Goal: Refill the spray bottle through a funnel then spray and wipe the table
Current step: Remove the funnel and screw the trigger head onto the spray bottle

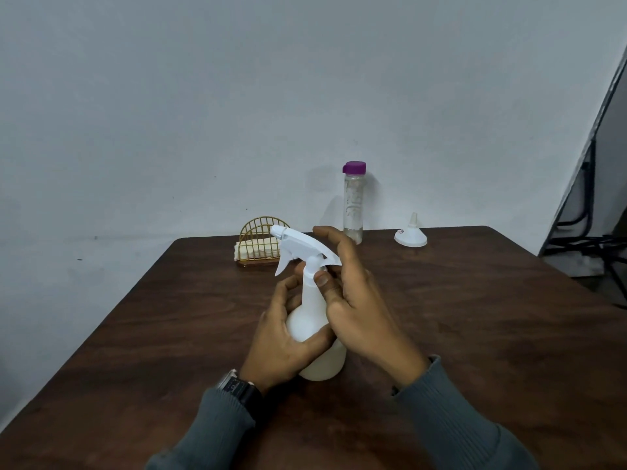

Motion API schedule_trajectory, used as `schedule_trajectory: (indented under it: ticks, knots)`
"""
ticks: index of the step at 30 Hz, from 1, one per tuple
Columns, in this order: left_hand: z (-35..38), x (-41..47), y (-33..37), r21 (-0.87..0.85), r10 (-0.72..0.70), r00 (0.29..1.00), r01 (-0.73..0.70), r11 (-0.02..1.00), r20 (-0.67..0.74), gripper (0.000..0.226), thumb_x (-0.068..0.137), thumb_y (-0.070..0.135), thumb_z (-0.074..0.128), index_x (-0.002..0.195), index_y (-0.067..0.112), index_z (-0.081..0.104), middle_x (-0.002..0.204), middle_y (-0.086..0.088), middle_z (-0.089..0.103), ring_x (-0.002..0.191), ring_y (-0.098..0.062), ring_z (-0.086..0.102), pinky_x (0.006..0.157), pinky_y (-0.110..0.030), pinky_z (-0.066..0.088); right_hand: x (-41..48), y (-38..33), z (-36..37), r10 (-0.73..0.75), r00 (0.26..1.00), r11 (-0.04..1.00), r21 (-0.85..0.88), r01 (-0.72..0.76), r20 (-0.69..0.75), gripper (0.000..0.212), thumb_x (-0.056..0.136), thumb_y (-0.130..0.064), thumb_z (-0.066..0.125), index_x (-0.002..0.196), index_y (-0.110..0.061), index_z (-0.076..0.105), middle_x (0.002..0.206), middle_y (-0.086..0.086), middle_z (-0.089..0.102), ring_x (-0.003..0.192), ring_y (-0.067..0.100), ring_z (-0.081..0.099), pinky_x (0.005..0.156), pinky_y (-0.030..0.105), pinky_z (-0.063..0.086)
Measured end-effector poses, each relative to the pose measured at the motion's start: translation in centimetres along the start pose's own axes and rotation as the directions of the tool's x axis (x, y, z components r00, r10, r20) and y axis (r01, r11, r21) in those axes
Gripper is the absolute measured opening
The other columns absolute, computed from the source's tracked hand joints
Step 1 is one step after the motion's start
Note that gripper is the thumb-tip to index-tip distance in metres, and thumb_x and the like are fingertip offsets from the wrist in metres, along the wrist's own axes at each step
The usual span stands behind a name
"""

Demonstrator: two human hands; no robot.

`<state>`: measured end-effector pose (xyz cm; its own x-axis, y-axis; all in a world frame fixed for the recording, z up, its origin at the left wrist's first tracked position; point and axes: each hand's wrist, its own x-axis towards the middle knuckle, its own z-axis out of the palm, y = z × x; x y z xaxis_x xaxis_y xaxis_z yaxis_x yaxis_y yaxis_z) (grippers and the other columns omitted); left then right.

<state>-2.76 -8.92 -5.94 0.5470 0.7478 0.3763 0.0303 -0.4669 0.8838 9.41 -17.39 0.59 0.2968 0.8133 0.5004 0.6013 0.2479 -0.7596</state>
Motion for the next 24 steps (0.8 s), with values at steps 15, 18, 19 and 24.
schedule_trajectory:
  ticks: [15,18,19,24]
  knots:
    - [-0.2,0.0,-0.1,0.013,0.003,1.0,-0.003,1.0,-0.007,0.082,0.069,0.045,0.089,0.139,0.036,0.048,0.121,0.016,0.075,0.112,-0.008,0.072,0.098,-0.048,0.058,2.0,-3.3,-3.4,-0.244,0.97,0.926,-0.297,0.234,0.003,0.054,0.099,-0.041,0.064,0.15,-0.048,0.048,0.118,-0.009,0.057,0.105,0.006,0.062,0.091,0.034,0.06]
    - [-0.3,0.0,0.0,0.031,0.004,1.0,-0.004,1.0,0.004,0.084,0.067,0.052,0.088,0.138,0.04,0.046,0.12,0.02,0.074,0.111,-0.003,0.07,0.099,-0.044,0.058,3.9,-4.6,-4.8,-0.321,0.943,0.863,-0.383,0.329,0.086,0.043,0.098,-0.017,0.063,0.138,-0.032,0.066,0.099,-0.003,0.07,0.078,0.004,0.061,0.08,0.034,0.057]
    - [-0.3,0.0,-0.1,0.034,0.002,1.0,-0.002,0.999,0.012,0.084,0.067,0.052,0.088,0.138,0.041,0.045,0.12,0.018,0.074,0.112,-0.004,0.07,0.099,-0.044,0.058,4.5,-4.8,-5.0,-0.312,0.943,0.839,-0.431,0.331,0.118,0.04,0.098,-0.013,0.062,0.134,-0.03,0.07,0.098,-0.001,0.07,0.074,0.0,0.057,0.079,0.03,0.054]
    - [-0.3,-0.3,0.2,0.042,0.033,0.999,-0.034,0.999,0.017,0.076,0.072,0.052,0.09,0.136,0.042,0.049,0.122,0.017,0.073,0.113,-0.004,0.069,0.098,-0.041,0.058,5.3,-5.6,-6.0,-0.144,0.927,0.794,-0.518,0.318,0.348,0.045,0.101,-0.018,0.062,0.136,-0.046,0.064,0.144,-0.007,0.046,0.106,0.007,0.059,0.081,0.025,0.053]
